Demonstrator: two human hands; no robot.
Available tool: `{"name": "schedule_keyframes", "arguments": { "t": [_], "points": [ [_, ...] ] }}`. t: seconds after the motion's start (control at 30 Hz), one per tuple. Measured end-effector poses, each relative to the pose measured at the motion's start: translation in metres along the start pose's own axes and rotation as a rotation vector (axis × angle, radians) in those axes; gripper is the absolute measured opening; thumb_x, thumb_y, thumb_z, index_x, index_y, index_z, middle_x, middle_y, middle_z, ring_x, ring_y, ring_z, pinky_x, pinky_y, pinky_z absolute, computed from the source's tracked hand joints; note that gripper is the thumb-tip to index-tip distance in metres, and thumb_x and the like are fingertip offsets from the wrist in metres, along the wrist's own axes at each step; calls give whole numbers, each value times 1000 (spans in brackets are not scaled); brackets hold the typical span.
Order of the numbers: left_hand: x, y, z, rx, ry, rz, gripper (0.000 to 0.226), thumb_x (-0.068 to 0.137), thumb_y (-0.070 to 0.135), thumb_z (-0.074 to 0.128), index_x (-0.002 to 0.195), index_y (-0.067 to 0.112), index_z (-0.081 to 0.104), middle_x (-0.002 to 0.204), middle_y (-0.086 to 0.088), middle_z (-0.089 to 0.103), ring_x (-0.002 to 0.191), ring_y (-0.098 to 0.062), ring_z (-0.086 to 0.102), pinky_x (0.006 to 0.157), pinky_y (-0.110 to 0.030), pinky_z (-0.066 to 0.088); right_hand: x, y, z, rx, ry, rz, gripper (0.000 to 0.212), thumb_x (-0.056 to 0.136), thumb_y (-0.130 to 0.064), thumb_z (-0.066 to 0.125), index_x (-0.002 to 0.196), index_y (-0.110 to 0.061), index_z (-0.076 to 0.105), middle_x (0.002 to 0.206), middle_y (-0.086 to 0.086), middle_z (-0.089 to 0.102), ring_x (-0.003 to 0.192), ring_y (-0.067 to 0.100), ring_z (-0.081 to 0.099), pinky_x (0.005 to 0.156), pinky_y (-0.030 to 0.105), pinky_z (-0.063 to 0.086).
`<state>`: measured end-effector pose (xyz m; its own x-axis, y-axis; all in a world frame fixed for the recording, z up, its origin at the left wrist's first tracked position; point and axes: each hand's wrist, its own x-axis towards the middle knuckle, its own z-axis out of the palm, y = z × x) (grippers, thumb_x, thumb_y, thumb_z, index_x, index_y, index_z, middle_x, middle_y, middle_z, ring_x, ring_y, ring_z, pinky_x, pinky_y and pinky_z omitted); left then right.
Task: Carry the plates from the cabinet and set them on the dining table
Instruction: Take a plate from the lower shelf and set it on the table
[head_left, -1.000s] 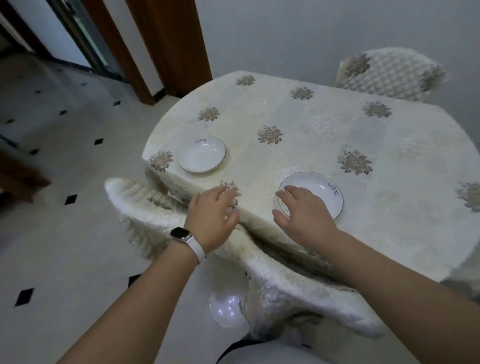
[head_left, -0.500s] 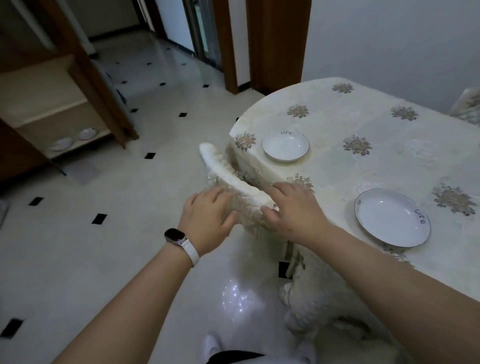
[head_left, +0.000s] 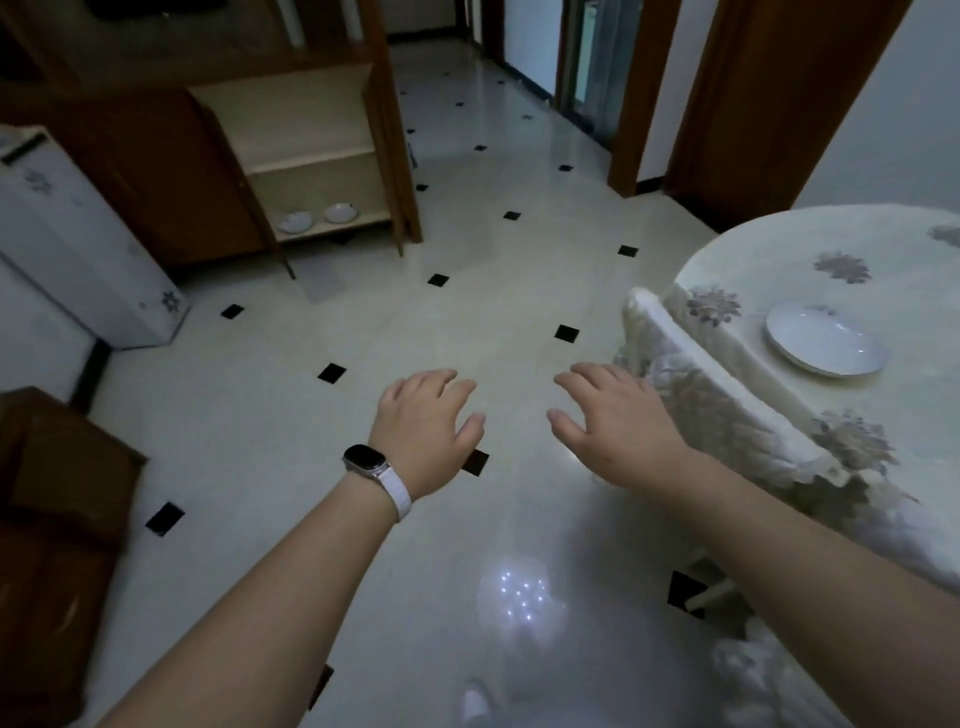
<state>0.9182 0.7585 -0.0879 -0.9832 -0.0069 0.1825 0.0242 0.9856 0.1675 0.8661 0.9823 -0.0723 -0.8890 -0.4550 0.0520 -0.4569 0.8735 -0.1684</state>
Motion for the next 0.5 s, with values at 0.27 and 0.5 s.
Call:
{"name": "schedule_keyframes", "arguments": {
  "t": [0.27, 0.5],
  "points": [
    [-17, -116, -20, 2, 72, -165, 52, 85, 49, 37, 119, 20, 64, 127, -6, 62, 118, -26, 55, 100, -42, 37, 72, -102, 17, -3, -30, -141, 50, 96, -51, 41, 139, -27, 46, 145, -5, 46, 134, 19, 37, 107, 37, 28],
    [-17, -176, -18, -23, 98, -317, 51, 85, 48, 40, 118, 19, 65, 125, -6, 62, 116, -27, 55, 98, -42, 38, 134, -142, 30, 28, -54, -239, 50, 96, -50, 41, 139, -26, 47, 145, -5, 46, 134, 20, 37, 108, 38, 27]
  ]
}}
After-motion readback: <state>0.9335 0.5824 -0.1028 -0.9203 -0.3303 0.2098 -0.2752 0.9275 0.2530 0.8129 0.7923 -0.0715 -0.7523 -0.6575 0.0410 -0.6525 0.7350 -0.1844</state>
